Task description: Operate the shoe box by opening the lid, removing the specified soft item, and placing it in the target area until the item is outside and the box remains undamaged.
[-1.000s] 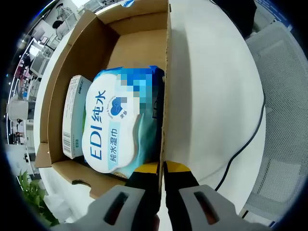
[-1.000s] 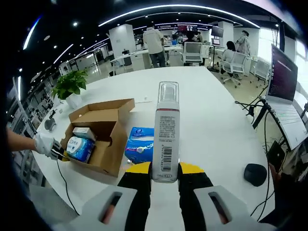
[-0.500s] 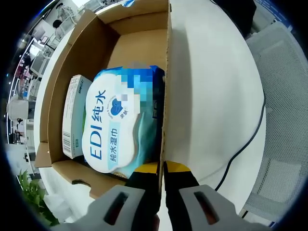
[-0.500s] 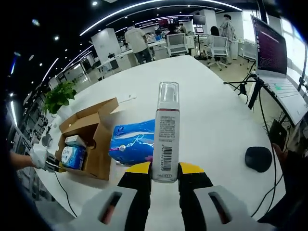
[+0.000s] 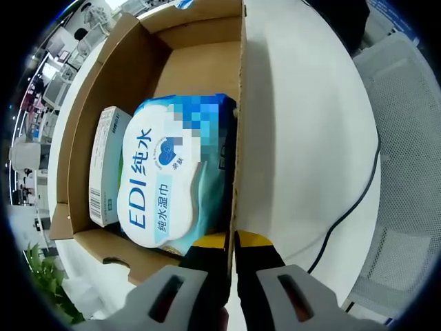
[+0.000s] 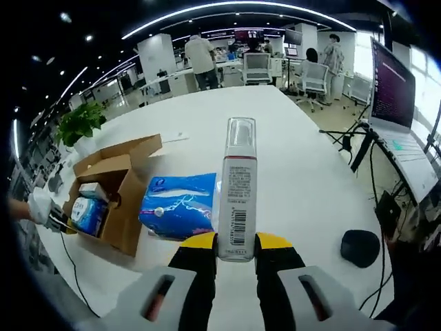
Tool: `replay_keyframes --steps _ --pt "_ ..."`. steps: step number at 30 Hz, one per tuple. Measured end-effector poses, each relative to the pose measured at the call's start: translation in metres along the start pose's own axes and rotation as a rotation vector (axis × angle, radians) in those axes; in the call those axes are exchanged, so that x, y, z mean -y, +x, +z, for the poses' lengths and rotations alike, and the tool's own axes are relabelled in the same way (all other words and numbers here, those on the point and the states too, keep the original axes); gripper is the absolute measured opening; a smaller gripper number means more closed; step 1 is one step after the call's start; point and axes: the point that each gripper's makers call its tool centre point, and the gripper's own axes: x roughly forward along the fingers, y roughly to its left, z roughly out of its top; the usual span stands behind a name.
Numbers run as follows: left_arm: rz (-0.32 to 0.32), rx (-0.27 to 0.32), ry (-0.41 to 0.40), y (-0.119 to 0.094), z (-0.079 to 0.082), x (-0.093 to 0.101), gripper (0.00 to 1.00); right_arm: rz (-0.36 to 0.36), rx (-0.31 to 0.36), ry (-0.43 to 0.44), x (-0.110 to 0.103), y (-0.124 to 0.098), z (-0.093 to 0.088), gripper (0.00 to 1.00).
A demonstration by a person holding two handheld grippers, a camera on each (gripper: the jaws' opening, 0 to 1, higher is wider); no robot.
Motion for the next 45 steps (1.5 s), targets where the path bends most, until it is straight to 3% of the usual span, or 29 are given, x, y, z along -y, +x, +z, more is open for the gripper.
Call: replay_keyframes --steps 8,15,24,38,45 --pt "0.0 0.002 0.003 0.0 0.0 0.0 0.01 -0.014 -0.043 -0.044 0.007 0.025 0.011 0.17" --pt "0.001 0.0 -0.004 0.002 -0.001 0.002 0.01 -0.022 -0.201 -0.051 0.017 0.051 -0.011 0.17" --pt "0.003 -0.001 -0.006 0.002 -0.002 0.001 0.02 -0.032 -0.252 -0.09 0.025 0.061 -0.017 0.17" --pt "0.002 -0.003 -0.011 0.002 -0.002 0.001 0.02 -0.015 -0.249 -0.105 0.021 0.082 -0.008 0.17" --pt "0.001 -0.005 -0.017 0.003 -0.002 0.001 0.02 -0.009 -0.289 -0.112 0.019 0.095 -0.02 0.17"
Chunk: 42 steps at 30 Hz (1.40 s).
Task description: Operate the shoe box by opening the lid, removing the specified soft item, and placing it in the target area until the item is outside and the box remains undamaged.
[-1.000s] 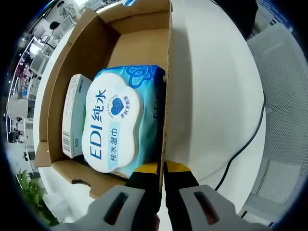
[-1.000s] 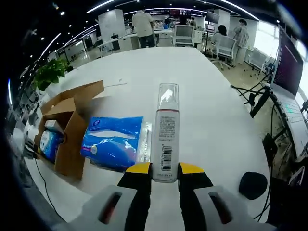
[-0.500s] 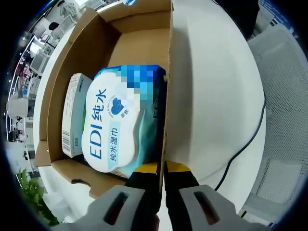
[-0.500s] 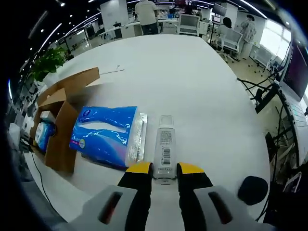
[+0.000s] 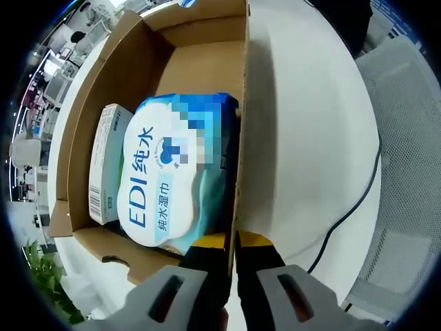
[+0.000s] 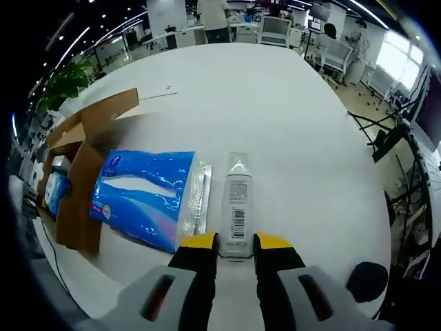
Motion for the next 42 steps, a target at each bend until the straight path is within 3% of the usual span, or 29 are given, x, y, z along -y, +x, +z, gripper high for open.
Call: replay_keyframes --steps 8,17,31,42 --pt "-0.003 -0.001 -0.001 0.0 0.0 0.0 0.02 0.001 -0.022 -0.01 -0.001 0.007 -0.004 0.17" --pt "-0.002 -0.003 -0.005 0.001 0.0 0.0 0.02 0.007 -0.08 -0.033 0.002 0.021 -0.021 0.18" --pt "-0.001 -0.002 -0.006 0.002 0.0 0.0 0.02 0.01 -0.086 -0.035 0.001 0.02 -0.027 0.18" --pt "-0.001 -0.008 -0.007 0.002 0.0 -0.001 0.02 0.006 -0.076 -0.003 0.002 0.023 -0.022 0.18"
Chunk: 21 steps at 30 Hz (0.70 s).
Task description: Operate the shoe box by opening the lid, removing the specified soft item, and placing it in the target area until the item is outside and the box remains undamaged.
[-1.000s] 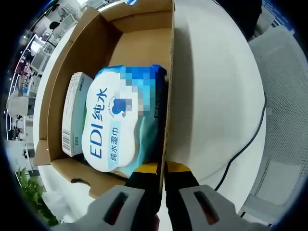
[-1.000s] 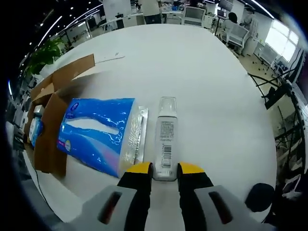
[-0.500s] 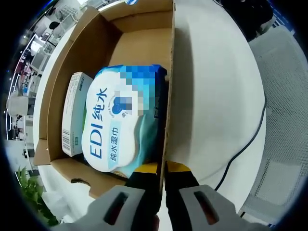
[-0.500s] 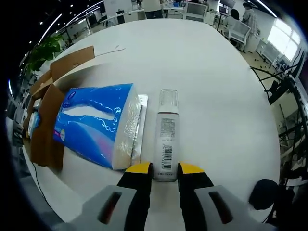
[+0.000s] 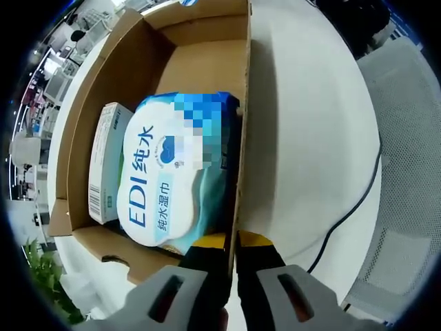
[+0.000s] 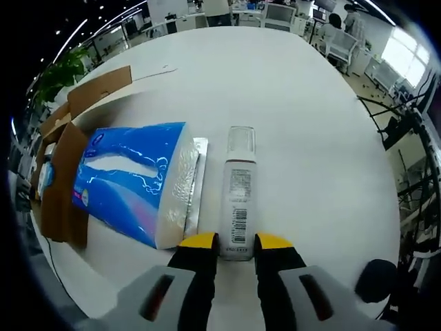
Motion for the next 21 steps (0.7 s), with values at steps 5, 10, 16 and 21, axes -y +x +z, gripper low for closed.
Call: replay_keyframes --steps 5,10,16,21 --pt "0.0 0.001 0.003 0.0 0.0 -0.001 0.02 -0.01 0.015 0.005 0.0 -0.003 0.0 0.27" --pt "-0.001 0.001 0.004 0.0 -0.001 -0.001 0.02 -0.015 0.029 0.015 0.0 -0.008 0.0 0.34" --pt "0.002 0.003 0.005 0.0 -0.001 -0.001 0.02 -0.019 0.052 0.03 -0.004 -0.022 -0.002 0.35" --pt "0.005 0.004 0.008 0.0 0.0 -0.002 0.02 -0.015 0.09 0.039 -0.011 -0.038 -0.004 0.35"
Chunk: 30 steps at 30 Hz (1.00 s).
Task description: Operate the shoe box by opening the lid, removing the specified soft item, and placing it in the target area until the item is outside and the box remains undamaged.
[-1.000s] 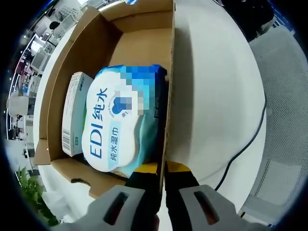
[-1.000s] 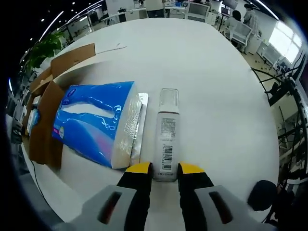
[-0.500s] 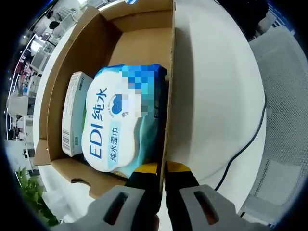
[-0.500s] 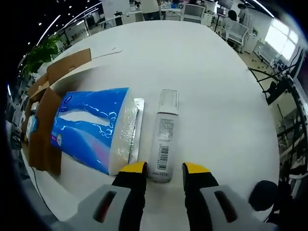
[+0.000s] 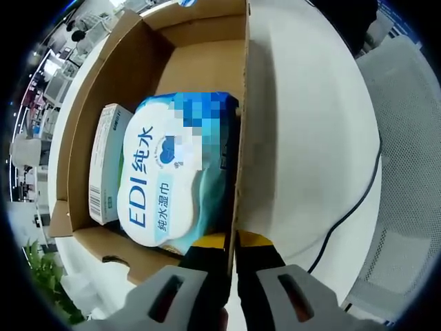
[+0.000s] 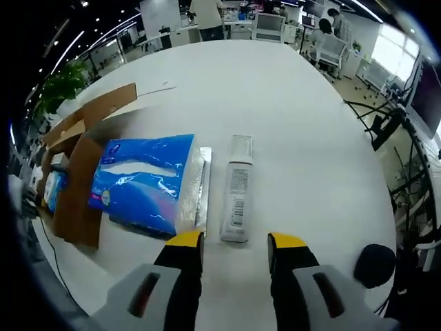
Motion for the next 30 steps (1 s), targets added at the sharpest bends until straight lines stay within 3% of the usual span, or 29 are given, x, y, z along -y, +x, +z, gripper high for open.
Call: replay_keyframes --steps 11,14,17,30 --pt "0.002 0.008 0.018 -0.001 0.001 0.0 0.02 0.021 0.062 -0.009 -0.016 -0.038 -0.011 0.31" --pt "0.003 0.011 0.02 -0.001 0.001 0.0 0.02 0.024 0.062 -0.028 -0.019 -0.043 -0.014 0.25" --pt "0.004 0.013 0.026 -0.001 0.001 -0.001 0.02 0.072 0.107 -0.085 -0.032 -0.05 -0.01 0.23" --pt "0.003 0.013 0.022 -0.002 0.002 -0.002 0.02 0.021 0.194 -0.234 -0.05 -0.083 -0.008 0.22"
